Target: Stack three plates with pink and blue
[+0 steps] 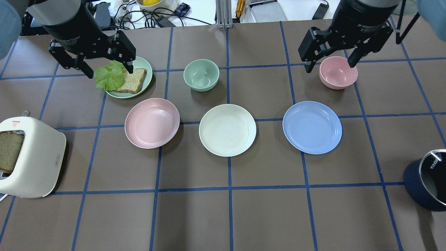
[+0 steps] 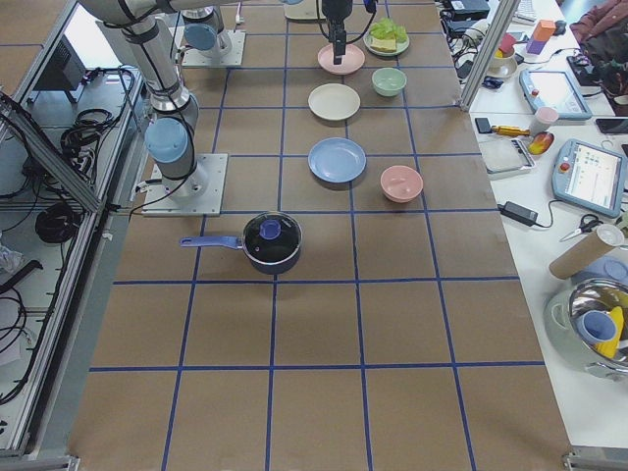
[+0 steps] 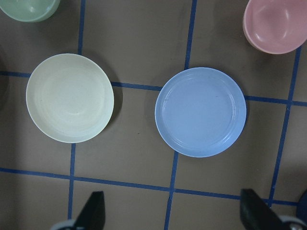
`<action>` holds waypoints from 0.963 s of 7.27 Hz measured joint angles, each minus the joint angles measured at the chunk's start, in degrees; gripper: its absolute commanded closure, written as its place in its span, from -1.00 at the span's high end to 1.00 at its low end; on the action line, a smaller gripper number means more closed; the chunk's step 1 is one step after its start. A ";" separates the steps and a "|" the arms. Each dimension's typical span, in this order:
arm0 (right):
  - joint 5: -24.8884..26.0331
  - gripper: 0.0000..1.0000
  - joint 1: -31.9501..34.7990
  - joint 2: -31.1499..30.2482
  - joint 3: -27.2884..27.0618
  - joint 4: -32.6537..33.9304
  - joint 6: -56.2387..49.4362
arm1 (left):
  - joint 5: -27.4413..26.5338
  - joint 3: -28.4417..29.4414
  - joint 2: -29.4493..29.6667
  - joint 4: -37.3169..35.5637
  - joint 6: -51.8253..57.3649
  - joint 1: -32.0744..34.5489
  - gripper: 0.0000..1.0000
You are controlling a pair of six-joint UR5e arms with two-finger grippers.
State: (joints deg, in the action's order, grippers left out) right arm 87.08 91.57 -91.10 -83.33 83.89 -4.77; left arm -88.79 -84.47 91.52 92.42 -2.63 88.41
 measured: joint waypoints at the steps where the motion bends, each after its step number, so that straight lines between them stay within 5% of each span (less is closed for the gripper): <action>1: 0.00 1.00 0.20 0.00 0.03 -0.01 0.67 | 0.00 -0.05 -0.24 0.07 0.02 0.00 1.00; 7: 0.26 1.00 0.65 0.20 -0.25 0.51 2.10 | -1.32 0.17 -0.27 -0.49 0.08 0.11 1.00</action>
State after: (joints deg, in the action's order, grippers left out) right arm 87.34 92.22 -90.90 -83.58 84.40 -2.66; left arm -90.11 -84.30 91.26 91.93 -2.55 88.53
